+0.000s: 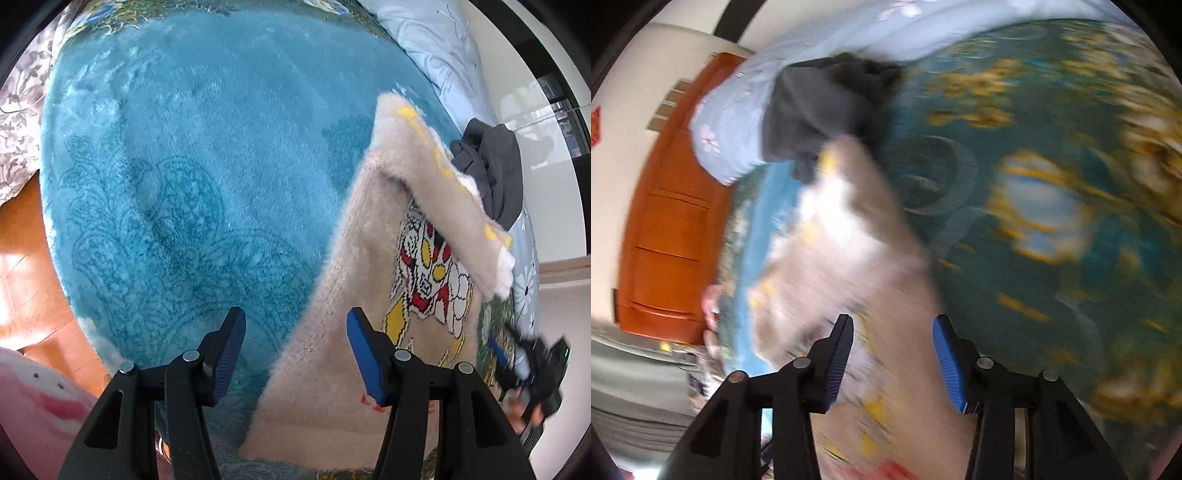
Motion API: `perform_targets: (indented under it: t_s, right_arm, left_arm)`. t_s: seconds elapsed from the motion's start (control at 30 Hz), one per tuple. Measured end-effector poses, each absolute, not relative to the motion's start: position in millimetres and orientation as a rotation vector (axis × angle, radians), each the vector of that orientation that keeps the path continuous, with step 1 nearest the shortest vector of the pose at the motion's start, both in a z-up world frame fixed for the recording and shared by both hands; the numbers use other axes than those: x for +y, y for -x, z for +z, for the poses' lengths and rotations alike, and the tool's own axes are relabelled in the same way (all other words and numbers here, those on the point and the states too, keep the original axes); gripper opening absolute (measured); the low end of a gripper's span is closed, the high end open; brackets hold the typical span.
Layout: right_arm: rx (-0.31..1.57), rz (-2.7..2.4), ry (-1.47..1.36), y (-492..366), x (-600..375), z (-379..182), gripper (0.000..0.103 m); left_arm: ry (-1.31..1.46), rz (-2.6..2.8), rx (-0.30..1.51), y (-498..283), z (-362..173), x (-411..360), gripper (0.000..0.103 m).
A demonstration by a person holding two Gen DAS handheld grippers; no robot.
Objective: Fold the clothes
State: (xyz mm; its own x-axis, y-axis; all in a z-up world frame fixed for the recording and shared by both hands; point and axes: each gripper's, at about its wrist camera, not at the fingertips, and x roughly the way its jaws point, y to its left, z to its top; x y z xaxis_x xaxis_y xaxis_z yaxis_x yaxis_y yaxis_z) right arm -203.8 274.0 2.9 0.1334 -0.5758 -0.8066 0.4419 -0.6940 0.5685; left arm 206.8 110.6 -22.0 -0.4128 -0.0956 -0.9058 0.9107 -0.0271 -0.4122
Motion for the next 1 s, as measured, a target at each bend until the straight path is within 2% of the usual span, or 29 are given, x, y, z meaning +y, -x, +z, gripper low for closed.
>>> perform_targets:
  t_s: [0.17,0.6,0.9,0.97,1.0]
  right_arm:
    - [-0.020,-1.630,-1.765,184.2,326.2,-25.6,0.052]
    - [-0.260,-1.446,-1.786,157.9,349.7,-28.4,0.052]
    - [-0.191,-1.385,-1.847,138.2,339.4,-42.2,0.053]
    - [-0.175,-1.384,-1.849,134.8,335.7,-42.2,0.051]
    - [-0.168,-1.383,-1.851,133.0,333.9,-42.3,0.043]
  left_arm:
    - [-0.974,-1.560,1.468,-194.5,-38.1,109.7,0.058]
    - [-0.961,-1.543,1.605,-200.7,-48.1,117.5,0.058]
    - [-1.012,-1.550,1.621,-195.0,-47.0,124.9,0.058]
    - [-1.026,-1.557,1.604,-192.7,-44.2,126.5,0.054]
    - [-1.032,-1.563,1.590,-191.6,-42.1,127.3,0.043]
